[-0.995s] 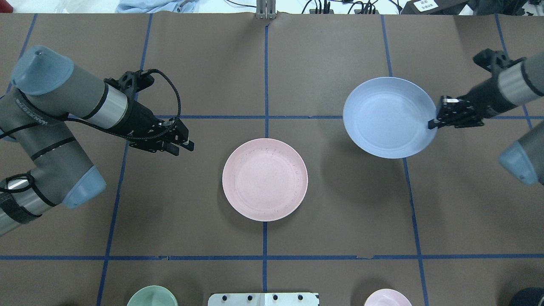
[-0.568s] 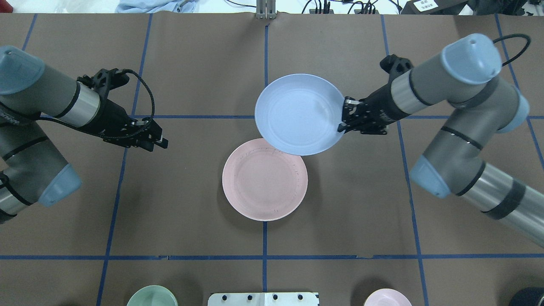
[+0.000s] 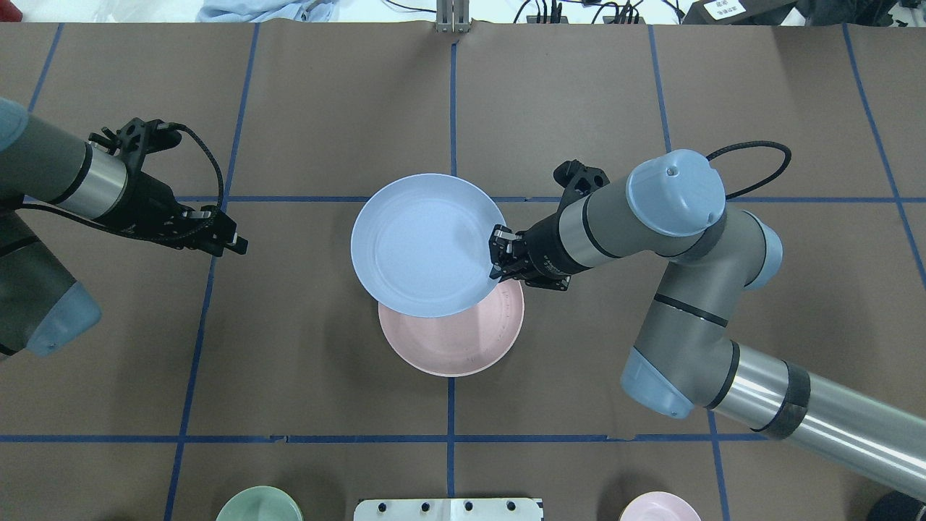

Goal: Stack three plates with pink and blue

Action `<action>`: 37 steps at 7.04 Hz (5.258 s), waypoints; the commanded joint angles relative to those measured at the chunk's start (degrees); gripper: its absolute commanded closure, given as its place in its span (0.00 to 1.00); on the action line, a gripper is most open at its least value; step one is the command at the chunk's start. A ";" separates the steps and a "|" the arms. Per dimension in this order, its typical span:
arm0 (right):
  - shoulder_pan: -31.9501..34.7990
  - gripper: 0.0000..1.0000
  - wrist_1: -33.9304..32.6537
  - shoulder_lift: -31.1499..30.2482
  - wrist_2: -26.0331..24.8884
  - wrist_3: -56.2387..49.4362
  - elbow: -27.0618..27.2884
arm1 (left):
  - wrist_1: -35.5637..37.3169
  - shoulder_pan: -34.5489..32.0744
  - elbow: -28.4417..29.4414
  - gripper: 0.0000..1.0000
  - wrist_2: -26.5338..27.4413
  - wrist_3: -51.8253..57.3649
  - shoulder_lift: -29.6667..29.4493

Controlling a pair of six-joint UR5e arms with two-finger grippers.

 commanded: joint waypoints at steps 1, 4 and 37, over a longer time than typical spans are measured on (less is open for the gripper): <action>-1.20 1.00 -0.18 -1.27 -0.14 0.15 0.09 | 0.07 0.04 -0.05 0.48 0.00 0.04 0.08; -2.17 1.00 -0.18 -2.85 -0.31 0.15 0.52 | -0.02 0.04 -0.05 0.47 0.00 0.04 0.17; 47.74 0.00 -23.82 -29.92 17.35 -88.00 -5.27 | 19.05 -34.93 12.78 0.45 0.61 63.50 7.99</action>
